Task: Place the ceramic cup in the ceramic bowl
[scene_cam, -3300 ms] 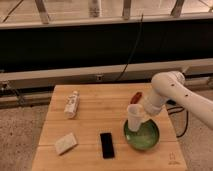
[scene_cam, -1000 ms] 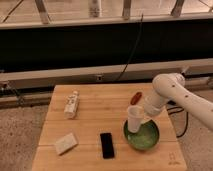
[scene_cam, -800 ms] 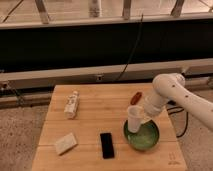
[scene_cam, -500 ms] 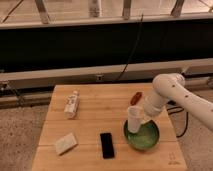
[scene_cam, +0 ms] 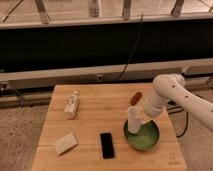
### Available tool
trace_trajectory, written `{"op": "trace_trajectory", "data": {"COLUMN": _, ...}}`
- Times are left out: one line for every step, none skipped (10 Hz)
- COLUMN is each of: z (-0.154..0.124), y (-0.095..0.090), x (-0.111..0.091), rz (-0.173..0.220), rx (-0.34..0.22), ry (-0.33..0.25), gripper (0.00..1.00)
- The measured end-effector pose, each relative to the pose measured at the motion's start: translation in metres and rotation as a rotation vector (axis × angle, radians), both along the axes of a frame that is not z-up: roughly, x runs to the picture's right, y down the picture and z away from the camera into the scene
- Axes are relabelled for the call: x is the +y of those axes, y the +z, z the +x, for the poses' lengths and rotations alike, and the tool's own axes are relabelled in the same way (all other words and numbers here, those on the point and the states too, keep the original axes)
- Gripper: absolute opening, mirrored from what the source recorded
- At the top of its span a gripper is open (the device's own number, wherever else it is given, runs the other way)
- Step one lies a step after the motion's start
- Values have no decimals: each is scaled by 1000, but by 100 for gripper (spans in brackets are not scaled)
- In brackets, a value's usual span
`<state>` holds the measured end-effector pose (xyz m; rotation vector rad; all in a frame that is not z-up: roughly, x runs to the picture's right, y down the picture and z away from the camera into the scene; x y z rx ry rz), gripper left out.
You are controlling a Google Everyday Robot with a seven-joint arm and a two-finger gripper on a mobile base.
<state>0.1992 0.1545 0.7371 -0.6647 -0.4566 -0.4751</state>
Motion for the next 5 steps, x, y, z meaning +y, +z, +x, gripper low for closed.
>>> {"op": "trace_trajectory", "data": {"z": 0, "y": 1, "x": 0, "rz": 0, "rx": -4, "ry": 1, "gripper": 6}}
{"op": "trace_trajectory", "data": {"z": 0, "y": 1, "x": 1, "rz": -2, "rx": -4, "ry": 1, "gripper": 6}}
{"op": "trace_trajectory", "data": {"z": 1, "y": 1, "x": 1, "rz": -2, "rx": -4, "ry": 1, "gripper": 6}}
{"op": "trace_trajectory", "data": {"z": 1, "y": 2, "x": 2, "rz": -3, "rx": -5, "ry": 0, "gripper": 8}}
{"op": "trace_trajectory", "data": {"z": 1, "y": 2, "x": 2, "rz": -3, "rx": -4, "ry": 0, "gripper": 12}}
